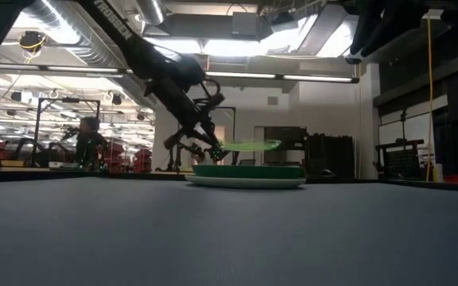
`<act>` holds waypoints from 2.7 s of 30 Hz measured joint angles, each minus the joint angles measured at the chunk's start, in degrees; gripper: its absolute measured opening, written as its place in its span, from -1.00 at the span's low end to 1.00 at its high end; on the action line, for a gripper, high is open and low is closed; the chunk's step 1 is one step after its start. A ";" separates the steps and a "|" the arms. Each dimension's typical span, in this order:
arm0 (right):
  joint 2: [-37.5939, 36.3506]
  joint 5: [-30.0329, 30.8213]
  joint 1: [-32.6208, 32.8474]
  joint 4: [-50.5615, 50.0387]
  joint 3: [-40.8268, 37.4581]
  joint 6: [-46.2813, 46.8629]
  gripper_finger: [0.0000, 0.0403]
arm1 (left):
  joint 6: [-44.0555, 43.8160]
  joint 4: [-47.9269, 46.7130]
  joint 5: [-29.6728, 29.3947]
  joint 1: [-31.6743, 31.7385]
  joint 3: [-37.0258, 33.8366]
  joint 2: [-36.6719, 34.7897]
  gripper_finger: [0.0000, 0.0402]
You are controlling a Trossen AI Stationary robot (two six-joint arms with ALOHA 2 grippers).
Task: Stack plastic plates
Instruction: Stack the left light green plate on top of the light pink plate
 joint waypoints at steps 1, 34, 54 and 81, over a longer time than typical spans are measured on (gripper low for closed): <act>0.00 0.00 0.00 0.00 0.00 0.00 -0.63 | -0.55 0.40 -0.04 -0.06 0.00 0.34 -1.00; 0.00 -0.04 0.00 -0.04 -0.02 0.00 -0.63 | -6.12 0.47 -4.58 -1.63 -0.04 4.83 -1.00; 0.00 -0.03 0.00 -0.04 -0.02 0.00 -0.63 | -6.07 0.65 -5.48 -1.88 -0.04 4.78 -1.00; 0.00 -0.04 0.00 -0.38 -0.02 0.00 -0.63 | -5.53 0.67 -5.49 -1.92 -0.04 4.78 -0.60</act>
